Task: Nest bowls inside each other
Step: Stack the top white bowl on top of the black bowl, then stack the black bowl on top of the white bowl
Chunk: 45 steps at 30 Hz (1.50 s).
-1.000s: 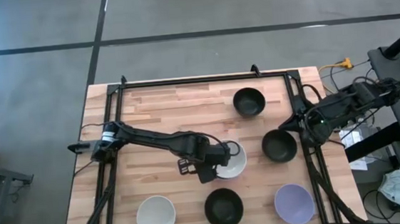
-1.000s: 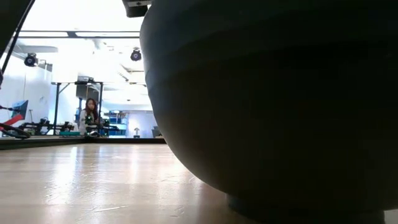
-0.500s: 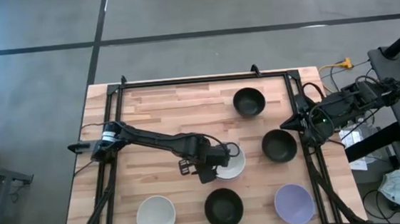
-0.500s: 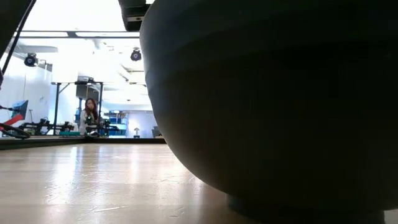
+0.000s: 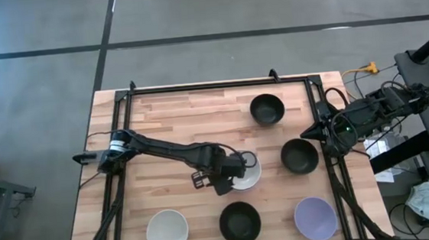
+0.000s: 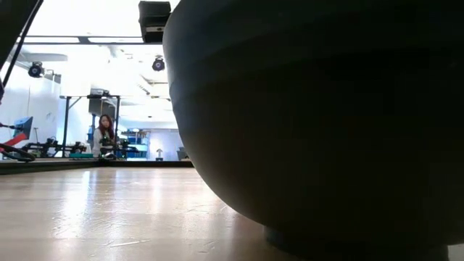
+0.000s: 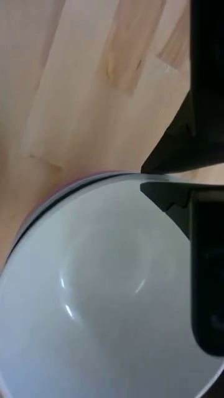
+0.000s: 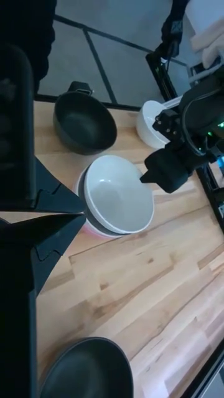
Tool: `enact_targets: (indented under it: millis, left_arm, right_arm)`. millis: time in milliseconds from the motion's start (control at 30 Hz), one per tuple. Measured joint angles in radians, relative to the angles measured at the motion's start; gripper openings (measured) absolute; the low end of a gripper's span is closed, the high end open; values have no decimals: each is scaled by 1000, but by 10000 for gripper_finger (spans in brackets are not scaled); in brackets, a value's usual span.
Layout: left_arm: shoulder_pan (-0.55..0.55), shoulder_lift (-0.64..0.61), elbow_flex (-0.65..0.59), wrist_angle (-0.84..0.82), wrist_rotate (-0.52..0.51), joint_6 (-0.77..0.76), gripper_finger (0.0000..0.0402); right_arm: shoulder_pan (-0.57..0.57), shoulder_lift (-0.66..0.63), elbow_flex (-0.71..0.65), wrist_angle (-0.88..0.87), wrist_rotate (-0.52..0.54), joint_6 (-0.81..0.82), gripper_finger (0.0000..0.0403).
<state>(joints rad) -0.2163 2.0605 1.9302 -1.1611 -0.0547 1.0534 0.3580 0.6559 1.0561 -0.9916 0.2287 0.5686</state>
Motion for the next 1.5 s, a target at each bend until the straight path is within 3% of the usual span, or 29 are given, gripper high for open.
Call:
enact_targets:
  millis: [233,433,600,767,900,1000,1167,1300,1500]
  left_arm:
    - [4,-31,1,1,-4,-2,72]
    - [9,-70,-2,-2,-6,-16,90]
    - [40,-107,-7,-51,5,-218,91]
    - [114,-147,-48,-158,146,-517,91]
    - [181,-211,-150,-132,363,-714,85]
    - [205,-284,-260,-41,443,-805,71]
    - [209,-448,-452,142,451,-900,42]
    - [210,-587,-593,263,446,-992,23]
    - [210,-796,-765,440,368,-1092,9]
  right_arm:
    - [0,1,0,2,2,0,9]
    - [0,1,0,5,8,0,9]
    - [0,9,-12,9,8,29,9]
    - [0,7,-62,72,8,52,9]
    - [0,13,-122,159,7,44,9]
    - [0,20,-155,157,-7,67,9]
    - [0,20,-213,128,-65,175,12]
    - [0,22,-257,107,-187,242,28]
    - [0,67,-286,63,-283,270,66]
